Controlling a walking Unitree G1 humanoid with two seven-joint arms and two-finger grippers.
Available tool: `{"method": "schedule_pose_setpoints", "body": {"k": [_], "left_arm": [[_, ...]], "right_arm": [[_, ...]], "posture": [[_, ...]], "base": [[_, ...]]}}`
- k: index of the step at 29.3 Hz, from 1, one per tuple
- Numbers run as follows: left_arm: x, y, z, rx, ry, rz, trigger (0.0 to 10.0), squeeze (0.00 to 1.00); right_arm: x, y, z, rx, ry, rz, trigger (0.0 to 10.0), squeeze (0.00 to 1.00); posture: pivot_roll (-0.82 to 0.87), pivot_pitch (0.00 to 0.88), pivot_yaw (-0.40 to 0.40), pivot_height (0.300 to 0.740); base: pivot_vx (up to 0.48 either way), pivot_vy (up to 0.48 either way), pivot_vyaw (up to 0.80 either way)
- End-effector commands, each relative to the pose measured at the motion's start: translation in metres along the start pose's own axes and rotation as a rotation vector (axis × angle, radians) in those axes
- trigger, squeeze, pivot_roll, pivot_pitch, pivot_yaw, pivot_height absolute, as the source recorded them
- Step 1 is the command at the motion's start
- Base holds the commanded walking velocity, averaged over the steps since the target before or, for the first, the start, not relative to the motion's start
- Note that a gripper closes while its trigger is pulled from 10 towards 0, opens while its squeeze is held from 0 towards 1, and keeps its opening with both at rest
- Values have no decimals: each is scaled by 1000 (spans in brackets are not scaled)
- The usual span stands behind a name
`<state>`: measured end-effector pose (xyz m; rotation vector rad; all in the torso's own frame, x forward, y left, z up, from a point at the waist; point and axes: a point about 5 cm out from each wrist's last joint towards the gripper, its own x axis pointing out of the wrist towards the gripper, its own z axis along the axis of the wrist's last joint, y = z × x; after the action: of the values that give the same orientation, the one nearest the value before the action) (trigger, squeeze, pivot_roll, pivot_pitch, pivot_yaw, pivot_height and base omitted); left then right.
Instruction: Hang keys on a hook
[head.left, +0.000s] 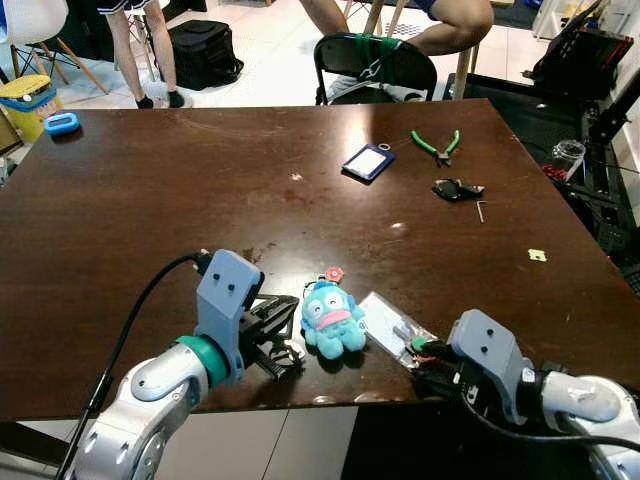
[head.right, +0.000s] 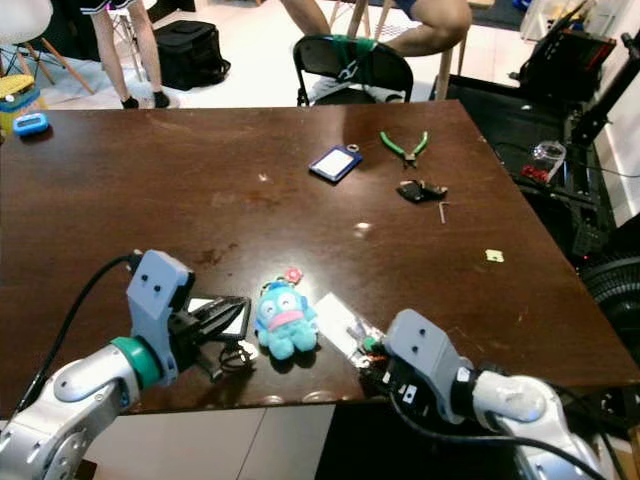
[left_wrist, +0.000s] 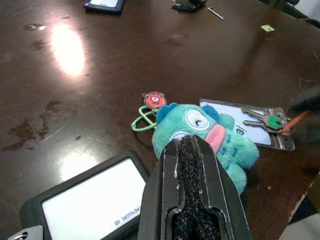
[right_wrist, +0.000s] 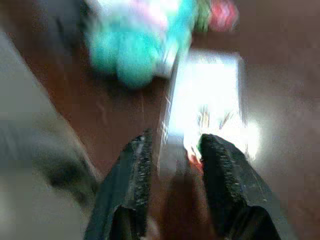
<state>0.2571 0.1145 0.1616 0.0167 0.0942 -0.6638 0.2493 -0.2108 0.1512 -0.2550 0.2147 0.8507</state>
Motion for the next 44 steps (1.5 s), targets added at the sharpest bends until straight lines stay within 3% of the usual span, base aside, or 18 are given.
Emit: {"method": "schedule_pose_setpoints", "body": {"k": [1, 10, 12, 16, 26, 30, 34, 35, 38, 41, 44], "left_arm": [[-2, -1, -2, -5, 14, -4, 10000, 0], [-2, -1, -2, -5, 14, -8, 10000, 0], [-2, 0, -2, -3, 18, -13, 10000, 0], [0, -3, -3, -3, 19, -23, 10000, 0], [-2, -6, -7, -3, 24, -29, 10000, 0], [-2, -8, -10, -6, 30, -36, 10000, 0], [-1, -8, -11, -6, 31, -42, 10000, 0], [0, -8, -12, -5, 33, -44, 10000, 0], [2, -7, -12, -3, 35, -49, 10000, 0], [2, -7, -12, -3, 35, -49, 10000, 0], [4, -8, -12, -1, 33, -54, 10000, 0]], "right_arm": [[-8, 0, 13, 45, -67, 24, 10000, 0], [-24, 9, -6, 33, 48, 67, 10000, 0], [-31, 12, -19, -14, 149, 67, 10000, 0], [-29, 9, -20, -60, 186, 52, 10000, 0], [-26, 11, -23, -74, 206, 92, 10000, 0], [-22, -5, -19, -184, 200, -17, 10000, 0], [-29, -14, -18, -174, 201, -53, 10000, 0], [-37, -28, -14, -184, 190, -122, 10000, 0], [-42, -48, 1, -185, 112, -263, 10000, 0], [-42, -51, 4, -184, 97, -281, 10000, 0], [-30, -55, 12, -164, 18, -327, 10000, 0]], "posture": [[-140, 103, 117, 740], [-149, 107, 120, 740], [-160, 101, 121, 740], [-164, 97, 117, 740], [-167, 66, 107, 740], [-177, 47, 109, 740], [-185, 29, 113, 740], [-194, 20, 119, 740], [-197, 18, 122, 740], [-197, 18, 122, 740], [-191, 16, 128, 740]], "base": [[0, 0, 0], [0, 0, 0], [0, 0, 0], [0, 0, 0], [0, 0, 0], [0, 0, 0], [0, 0, 0], [0, 0, 0], [0, 0, 0], [0, 0, 0], [0, 0, 0]]}}
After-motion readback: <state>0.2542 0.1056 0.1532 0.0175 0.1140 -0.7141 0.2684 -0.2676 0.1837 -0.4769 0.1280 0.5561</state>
